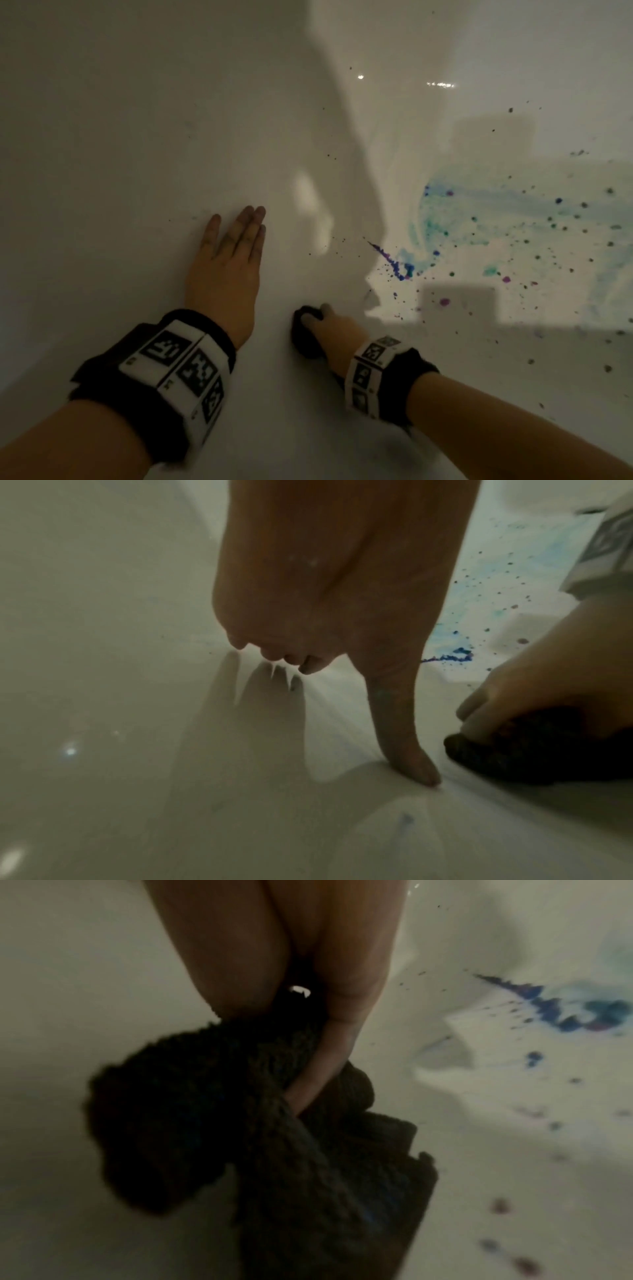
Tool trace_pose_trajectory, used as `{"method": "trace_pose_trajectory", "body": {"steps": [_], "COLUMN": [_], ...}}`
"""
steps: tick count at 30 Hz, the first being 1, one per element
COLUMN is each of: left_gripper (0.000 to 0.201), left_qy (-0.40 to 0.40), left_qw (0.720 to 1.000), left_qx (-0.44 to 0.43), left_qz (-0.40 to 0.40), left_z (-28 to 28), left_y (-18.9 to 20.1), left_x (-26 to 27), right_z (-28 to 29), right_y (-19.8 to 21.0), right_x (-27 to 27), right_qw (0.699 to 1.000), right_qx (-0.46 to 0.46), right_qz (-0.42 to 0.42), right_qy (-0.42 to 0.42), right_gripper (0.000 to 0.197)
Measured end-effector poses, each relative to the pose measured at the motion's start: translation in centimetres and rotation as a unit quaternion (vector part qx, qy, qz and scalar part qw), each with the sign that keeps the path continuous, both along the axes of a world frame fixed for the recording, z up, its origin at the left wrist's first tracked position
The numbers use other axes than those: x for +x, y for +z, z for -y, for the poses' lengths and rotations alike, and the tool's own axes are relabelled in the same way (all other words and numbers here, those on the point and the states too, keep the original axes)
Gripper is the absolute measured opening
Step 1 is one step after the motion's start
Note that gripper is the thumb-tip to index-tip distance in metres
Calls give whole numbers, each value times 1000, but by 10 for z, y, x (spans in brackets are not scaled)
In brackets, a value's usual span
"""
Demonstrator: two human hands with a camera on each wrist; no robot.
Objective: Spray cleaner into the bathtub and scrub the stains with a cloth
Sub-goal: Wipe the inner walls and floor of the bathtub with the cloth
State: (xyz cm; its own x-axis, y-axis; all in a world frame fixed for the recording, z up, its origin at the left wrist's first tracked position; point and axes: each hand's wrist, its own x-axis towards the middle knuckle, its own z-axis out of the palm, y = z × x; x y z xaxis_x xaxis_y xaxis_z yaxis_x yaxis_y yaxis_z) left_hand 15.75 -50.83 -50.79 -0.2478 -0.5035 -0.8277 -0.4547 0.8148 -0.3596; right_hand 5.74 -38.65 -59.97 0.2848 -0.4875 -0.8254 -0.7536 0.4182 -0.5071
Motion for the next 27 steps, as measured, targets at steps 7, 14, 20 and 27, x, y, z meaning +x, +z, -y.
{"method": "trace_pose_trajectory", "body": {"steps": [7,14,20,27], "left_gripper": [117,114,119,125], "left_qy": [-8,32,50,58], "left_qw": [1000,999,998,997], "left_qx": [-1,-22,-39,-37], "left_qz": [5,-17,-25,-25], "left_z": [10,7,9,10], "left_y": [-6,-10,-15,-17], "left_x": [11,4,1,2], "right_z": [7,24,58,74], "right_y": [-20,3,3,-19], "right_x": [-81,-94,-9,-47], "right_qw": [978,961,986,952], "right_qx": [-54,-98,-107,-127], "right_qz": [-176,-155,-12,-86], "right_qy": [-96,-206,-125,-264], "right_gripper": [57,49,57,63]}}
